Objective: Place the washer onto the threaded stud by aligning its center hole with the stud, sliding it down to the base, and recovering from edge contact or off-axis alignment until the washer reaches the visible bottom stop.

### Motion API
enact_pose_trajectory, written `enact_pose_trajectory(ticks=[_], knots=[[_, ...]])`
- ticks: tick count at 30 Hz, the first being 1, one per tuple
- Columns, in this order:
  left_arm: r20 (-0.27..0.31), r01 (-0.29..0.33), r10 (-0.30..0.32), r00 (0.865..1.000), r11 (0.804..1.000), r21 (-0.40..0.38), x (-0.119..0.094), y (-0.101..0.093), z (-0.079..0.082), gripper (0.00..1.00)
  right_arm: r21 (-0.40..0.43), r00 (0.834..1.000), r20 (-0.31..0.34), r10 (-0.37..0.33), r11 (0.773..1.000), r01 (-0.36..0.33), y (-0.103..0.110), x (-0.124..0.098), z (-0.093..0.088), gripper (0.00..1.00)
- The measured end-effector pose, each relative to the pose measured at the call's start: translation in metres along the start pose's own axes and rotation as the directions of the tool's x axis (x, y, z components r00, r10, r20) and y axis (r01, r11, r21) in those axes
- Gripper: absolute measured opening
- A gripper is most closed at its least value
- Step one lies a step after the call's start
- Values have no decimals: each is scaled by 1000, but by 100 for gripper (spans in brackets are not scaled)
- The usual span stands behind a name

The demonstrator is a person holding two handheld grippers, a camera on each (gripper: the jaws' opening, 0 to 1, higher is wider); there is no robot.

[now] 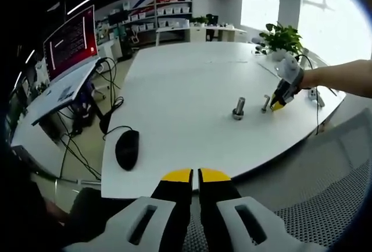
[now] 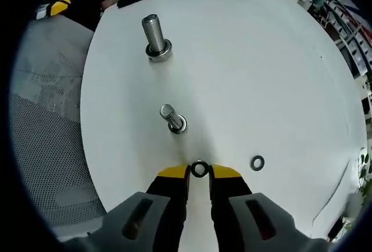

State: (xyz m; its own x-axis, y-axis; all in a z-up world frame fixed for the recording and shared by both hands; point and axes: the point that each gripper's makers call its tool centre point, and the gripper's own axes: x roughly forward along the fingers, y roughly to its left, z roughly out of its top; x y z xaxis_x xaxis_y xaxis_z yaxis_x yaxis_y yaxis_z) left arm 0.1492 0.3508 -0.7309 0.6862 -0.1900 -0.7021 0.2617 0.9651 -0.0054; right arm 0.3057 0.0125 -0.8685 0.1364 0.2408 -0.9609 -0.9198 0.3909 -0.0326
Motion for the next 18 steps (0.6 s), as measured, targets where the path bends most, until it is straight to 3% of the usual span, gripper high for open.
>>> enact_pose_trajectory(ticks=[6,9,11,18], knots=[[-1,-2,2,1000,1000,-5,1,1,1,1,14,1000,16,-20,1000,20,0,0,1,17],[-3,-3,3,1000,1000,-5,1,1,1,1,9,999,5,-43,999,43,-5,-2,-1,26],[-5,-2,2,1000,1000,-5,1,1,1,1,41,1000,4,6,999,-6,2,-1,-4,24],[-1,-1,1,1000,1000,-3,1,1,2,1,65,1000,18,-3,998,2,3,-2,-4,20]])
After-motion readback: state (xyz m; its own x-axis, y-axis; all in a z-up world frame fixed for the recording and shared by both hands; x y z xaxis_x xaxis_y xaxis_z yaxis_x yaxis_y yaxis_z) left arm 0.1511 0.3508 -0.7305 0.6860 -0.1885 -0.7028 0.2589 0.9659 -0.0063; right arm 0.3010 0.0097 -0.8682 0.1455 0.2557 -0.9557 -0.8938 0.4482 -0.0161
